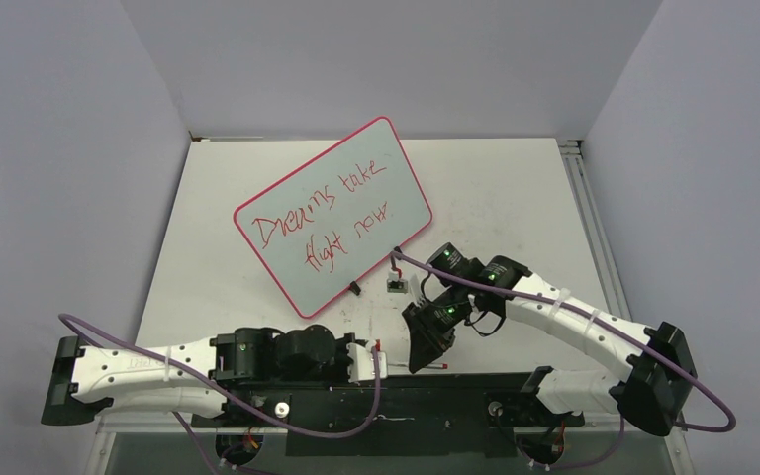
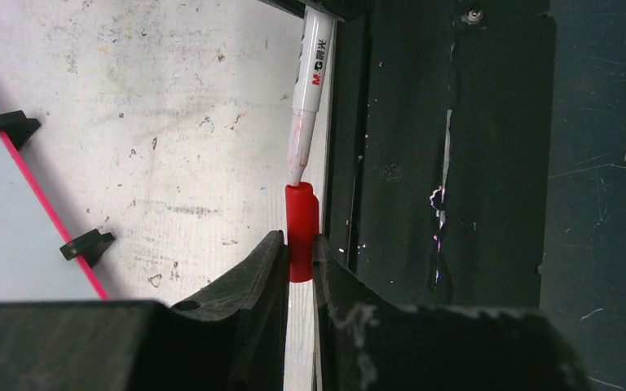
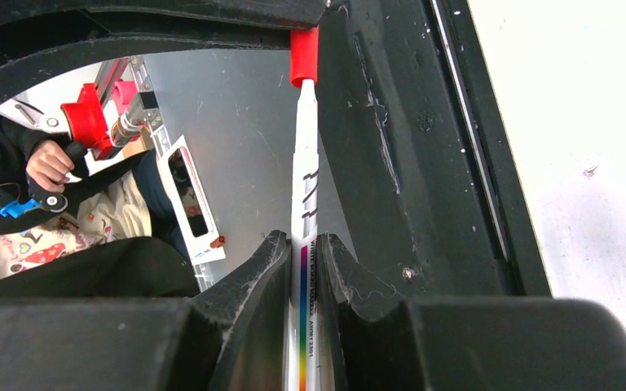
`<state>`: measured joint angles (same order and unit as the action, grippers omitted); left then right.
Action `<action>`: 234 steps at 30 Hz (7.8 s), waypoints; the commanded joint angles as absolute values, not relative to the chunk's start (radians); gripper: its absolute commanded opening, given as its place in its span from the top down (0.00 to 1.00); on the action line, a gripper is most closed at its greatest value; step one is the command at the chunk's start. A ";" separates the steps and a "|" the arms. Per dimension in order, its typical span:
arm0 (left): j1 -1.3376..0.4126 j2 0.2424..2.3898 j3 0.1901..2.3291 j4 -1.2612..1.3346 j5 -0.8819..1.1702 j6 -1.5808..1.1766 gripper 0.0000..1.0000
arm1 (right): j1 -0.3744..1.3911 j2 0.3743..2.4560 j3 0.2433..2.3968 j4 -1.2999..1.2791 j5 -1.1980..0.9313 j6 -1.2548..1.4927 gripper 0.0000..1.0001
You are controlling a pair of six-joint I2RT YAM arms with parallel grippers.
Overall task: Write a sentence on the whiteboard
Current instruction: Close the whiteboard marker at the center of the board.
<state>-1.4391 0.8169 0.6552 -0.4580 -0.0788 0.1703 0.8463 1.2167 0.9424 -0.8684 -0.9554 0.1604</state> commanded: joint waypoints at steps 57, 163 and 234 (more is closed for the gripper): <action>-1.550 0.861 0.700 -0.171 -0.098 0.273 1.00 | 0.968 1.293 0.896 -0.464 -1.032 0.330 0.95; -0.929 0.729 0.639 0.209 0.071 -0.851 1.00 | 0.973 0.801 0.600 0.463 -0.128 0.563 0.95; -0.784 0.794 1.054 -0.420 0.000 -0.432 0.10 | 0.959 0.839 0.796 -0.104 0.322 0.456 0.95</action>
